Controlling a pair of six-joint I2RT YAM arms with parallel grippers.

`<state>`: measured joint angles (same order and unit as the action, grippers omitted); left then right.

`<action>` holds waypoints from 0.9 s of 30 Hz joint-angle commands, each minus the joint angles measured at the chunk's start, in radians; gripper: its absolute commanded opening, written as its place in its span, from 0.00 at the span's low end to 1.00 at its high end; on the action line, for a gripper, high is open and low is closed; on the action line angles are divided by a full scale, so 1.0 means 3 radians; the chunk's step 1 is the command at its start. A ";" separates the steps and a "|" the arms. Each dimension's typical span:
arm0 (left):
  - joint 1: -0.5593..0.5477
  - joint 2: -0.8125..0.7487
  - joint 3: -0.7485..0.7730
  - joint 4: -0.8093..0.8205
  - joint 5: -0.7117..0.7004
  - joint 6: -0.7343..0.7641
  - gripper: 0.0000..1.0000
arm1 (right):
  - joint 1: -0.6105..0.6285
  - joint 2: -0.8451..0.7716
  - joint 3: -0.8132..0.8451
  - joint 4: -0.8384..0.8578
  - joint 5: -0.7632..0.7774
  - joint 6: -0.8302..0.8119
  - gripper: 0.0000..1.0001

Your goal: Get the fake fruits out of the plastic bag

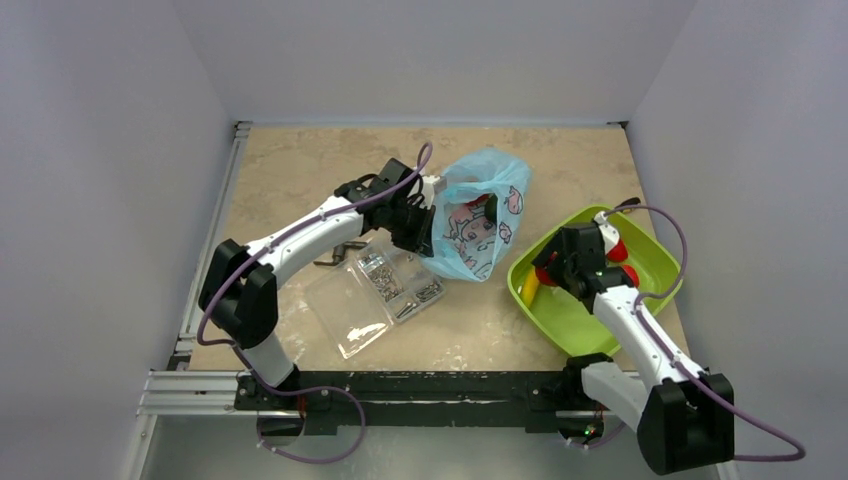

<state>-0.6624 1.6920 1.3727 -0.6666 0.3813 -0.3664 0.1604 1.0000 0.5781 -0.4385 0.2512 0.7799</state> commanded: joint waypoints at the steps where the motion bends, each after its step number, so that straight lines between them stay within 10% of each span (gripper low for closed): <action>1: 0.0009 -0.0133 0.0088 0.0110 0.0090 -0.0047 0.00 | -0.0013 -0.0193 0.0082 -0.0030 -0.0018 -0.0130 0.76; 17: -0.0014 0.0053 0.0081 0.0176 0.0315 -0.0129 0.00 | 0.0178 -0.0500 0.0834 -0.0039 -0.0459 -0.0926 0.90; 27: -0.0107 0.0228 0.0106 0.0148 0.0292 -0.0114 0.00 | 0.1992 0.0061 0.1400 0.0411 0.0094 -0.1354 0.69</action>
<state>-0.6777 1.7401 1.3727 -0.6434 0.4469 -0.3862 0.6125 0.9443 0.9310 -0.4030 0.1787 0.4572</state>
